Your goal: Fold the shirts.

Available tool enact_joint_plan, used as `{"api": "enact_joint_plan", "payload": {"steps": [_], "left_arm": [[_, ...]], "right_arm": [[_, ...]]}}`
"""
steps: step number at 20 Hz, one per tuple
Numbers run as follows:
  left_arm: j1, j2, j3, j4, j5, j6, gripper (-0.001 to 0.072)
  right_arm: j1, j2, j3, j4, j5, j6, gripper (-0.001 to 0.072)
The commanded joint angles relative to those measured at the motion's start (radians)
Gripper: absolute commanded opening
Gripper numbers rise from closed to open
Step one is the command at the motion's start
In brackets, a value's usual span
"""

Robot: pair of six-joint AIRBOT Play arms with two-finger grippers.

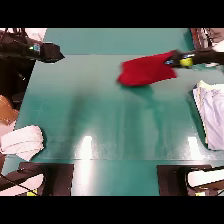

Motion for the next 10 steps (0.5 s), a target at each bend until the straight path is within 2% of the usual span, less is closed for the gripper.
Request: {"api": "enact_joint_plan", "payload": {"steps": [1,5,8,10], "left_arm": [[-0.040,0.000,0.000,-0.002,0.029,-0.007,0.0023],[-0.040,0.000,0.000,-0.004,0.047,-0.008,0.0023],[-0.040,0.000,0.000,-0.004,0.048,-0.008,0.0023],[-0.040,0.000,0.000,-0.003,0.048,-0.007,0.0023]], "right_arm": [[-0.276,0.107,0.001,-0.115,-0.002,0.079,0.0017],[-0.483,0.134,0.001,-0.106,0.007,0.079,0.0017],[-0.529,0.137,0.002,-0.095,0.003,0.079,0.0016],[-0.535,0.153,0.003,-0.027,-0.003,0.070,0.0016]]}}
